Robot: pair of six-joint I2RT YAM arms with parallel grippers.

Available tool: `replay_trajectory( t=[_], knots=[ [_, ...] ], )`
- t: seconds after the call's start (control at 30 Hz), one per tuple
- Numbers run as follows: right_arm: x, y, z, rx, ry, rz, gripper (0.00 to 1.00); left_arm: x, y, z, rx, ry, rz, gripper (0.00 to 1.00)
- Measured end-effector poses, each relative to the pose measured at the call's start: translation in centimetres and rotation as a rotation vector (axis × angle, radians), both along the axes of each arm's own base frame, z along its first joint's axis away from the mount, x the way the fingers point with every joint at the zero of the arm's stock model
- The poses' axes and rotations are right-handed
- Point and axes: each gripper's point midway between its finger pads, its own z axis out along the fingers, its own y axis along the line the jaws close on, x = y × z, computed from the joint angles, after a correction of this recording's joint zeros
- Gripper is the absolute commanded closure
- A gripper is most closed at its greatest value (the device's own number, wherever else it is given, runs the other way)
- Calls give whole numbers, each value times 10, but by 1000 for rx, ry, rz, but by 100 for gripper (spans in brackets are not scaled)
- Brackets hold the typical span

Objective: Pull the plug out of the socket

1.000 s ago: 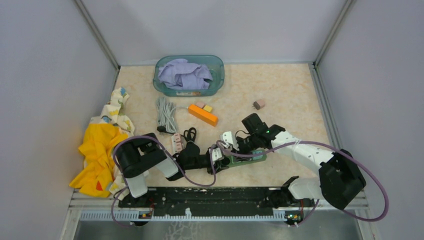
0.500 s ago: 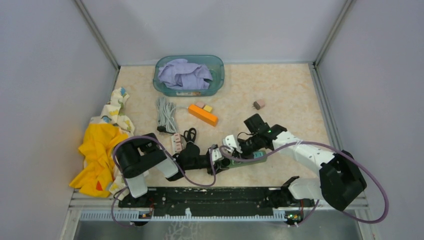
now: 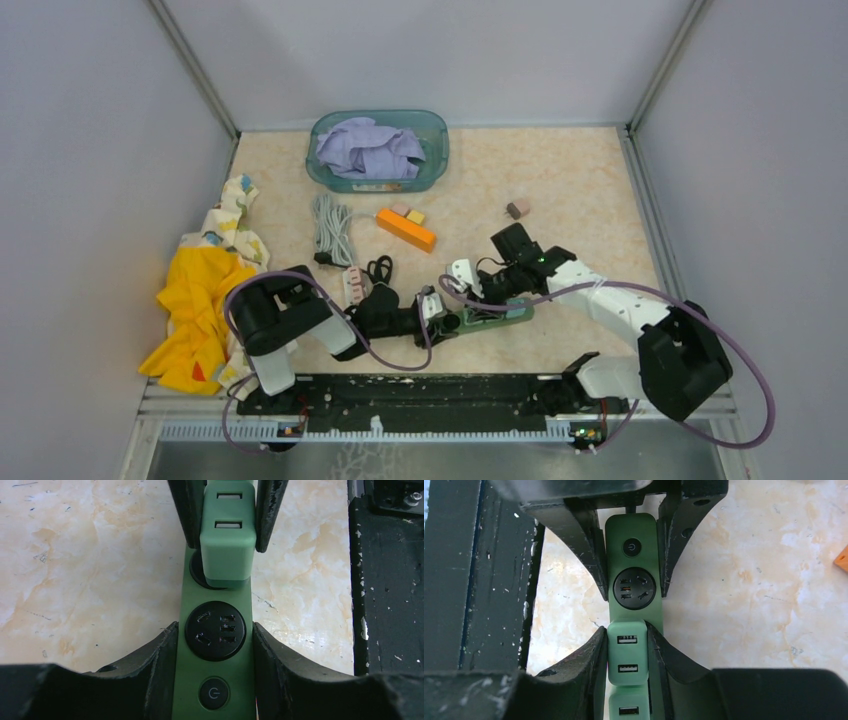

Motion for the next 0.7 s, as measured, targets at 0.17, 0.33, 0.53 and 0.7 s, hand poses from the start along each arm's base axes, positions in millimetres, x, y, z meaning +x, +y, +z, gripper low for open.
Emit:
replay_trajectory(
  t=[0.17,0.33,0.53,0.7],
  knots=[
    [-6,-4,5,35,-41,69,100,1,-2,4,-14,1,2,100],
    [-14,2,-1,18,-40,115,100,-1,-1,0,0,9,-7,100],
    [-9,5,0,1,6,18,100,-2,-1,0,1,13,-9,100],
    [-3,1,1,6,25,-31,100,-2,-1,0,1,15,-9,100]
  ],
)
